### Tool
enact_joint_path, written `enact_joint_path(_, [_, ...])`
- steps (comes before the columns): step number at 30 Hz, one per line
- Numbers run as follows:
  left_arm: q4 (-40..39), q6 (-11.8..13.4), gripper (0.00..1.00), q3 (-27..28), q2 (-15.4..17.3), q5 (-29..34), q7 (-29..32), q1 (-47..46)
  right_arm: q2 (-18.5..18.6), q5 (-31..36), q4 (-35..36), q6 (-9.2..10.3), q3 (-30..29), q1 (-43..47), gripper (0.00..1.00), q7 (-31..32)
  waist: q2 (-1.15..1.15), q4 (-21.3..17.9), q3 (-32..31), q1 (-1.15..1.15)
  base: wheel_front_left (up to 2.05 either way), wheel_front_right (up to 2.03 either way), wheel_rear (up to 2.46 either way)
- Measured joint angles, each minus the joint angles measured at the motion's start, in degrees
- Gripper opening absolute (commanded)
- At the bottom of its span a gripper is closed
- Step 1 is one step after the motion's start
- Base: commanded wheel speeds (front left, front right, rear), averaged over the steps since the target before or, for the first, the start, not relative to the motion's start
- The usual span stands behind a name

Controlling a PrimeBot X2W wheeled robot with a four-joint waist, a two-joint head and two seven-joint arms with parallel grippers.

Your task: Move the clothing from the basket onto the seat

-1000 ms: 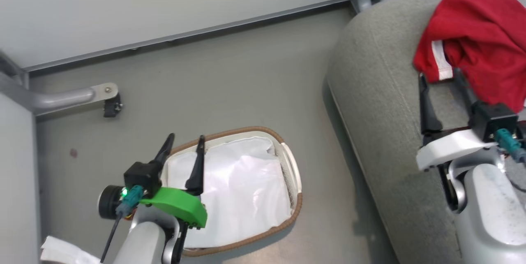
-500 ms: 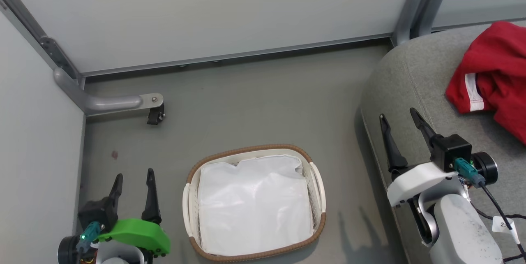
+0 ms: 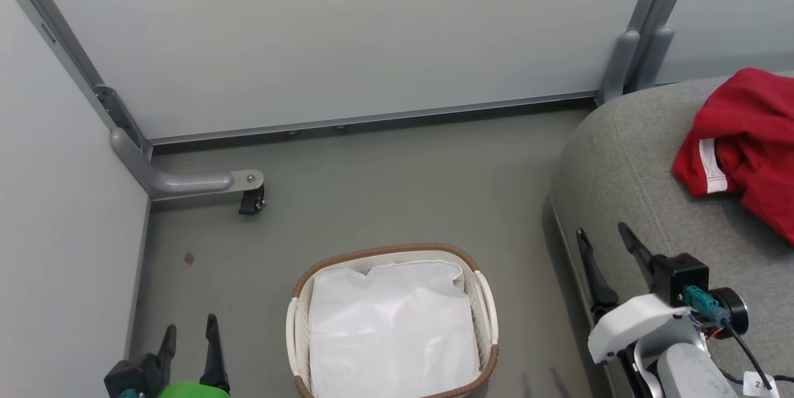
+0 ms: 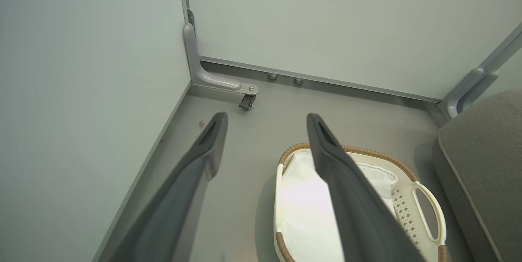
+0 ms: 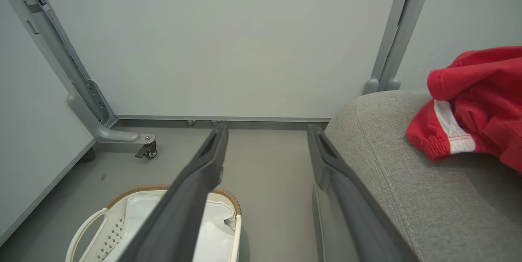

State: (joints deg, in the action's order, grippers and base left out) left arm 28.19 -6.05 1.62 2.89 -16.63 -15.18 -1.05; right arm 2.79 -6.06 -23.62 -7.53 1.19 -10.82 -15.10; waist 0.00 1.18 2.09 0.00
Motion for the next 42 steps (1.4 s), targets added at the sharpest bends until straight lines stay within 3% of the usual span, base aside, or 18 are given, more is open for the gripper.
enact_joint_path(6, [2.43, 0.00, 0.00, 0.08, -0.49, -0.71, 0.54, 0.46, -0.51, -0.51, -2.78, 0.00, -0.11, 2.11, 0.00, 0.59, 0.00, 0.00, -0.07, 0.00, 0.00, 0.00, 0.00])
enact_joint_path(42, [-4.21, -0.49, 0.00, 1.99, -0.46, -31.97, 9.36, -0.84, -0.47, -36.46, 2.26, 0.00, -3.15, 3.00, 0.00, 9.37, 0.00, -0.35, -0.60, 0.00, 0.00, 0.00, 0.00])
